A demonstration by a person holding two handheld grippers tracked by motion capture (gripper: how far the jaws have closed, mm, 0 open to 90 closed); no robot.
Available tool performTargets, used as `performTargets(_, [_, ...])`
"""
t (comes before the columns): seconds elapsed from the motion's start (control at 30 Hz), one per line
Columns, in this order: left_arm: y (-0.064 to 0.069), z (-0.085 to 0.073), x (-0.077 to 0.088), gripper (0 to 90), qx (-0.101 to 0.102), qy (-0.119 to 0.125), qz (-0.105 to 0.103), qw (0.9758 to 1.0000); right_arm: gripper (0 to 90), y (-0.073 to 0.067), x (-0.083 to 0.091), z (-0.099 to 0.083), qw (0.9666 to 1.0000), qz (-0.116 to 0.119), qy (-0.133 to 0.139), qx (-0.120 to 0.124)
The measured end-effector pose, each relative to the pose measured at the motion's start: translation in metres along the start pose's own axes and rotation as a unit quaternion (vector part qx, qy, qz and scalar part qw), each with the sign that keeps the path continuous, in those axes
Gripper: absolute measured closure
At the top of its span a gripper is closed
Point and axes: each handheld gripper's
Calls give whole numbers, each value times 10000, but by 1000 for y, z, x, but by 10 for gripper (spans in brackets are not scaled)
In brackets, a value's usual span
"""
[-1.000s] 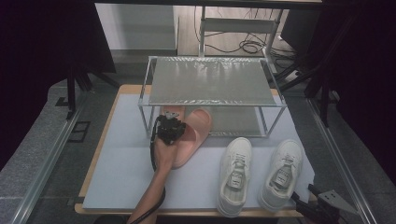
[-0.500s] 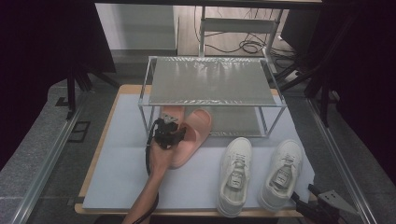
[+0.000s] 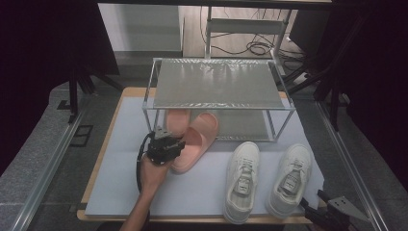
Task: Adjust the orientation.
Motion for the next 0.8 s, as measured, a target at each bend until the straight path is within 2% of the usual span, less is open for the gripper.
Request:
performTargets(0.13, [2, -8, 9, 642, -38, 22, -110, 9999, 221, 0, 0, 0, 10000, -2, 1, 0])
performTargets(0.4, [10, -25, 25, 751, -229, -52, -135, 9996, 221, 0, 0, 0, 10000, -2, 1, 1])
performTargets(0.57, [18, -40, 32, 828, -334, -151, -147, 9992, 221, 0, 0, 0, 10000, -2, 4, 1])
performTargets(0.73, [23, -55, 35, 882, -482, -368, -89, 9981, 221, 0, 0, 0, 10000, -3, 7, 0])
performTargets(0.8, [23, -60, 35, 889, -457, -414, -76, 9981, 221, 0, 0, 0, 10000, -4, 7, 0])
Point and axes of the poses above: each handheld gripper's, and its own axes: x roughly backward along the jaws, z roughly out of its top, y roughly to its right, and after that the axes turned 11 degrees about -x, right-handed
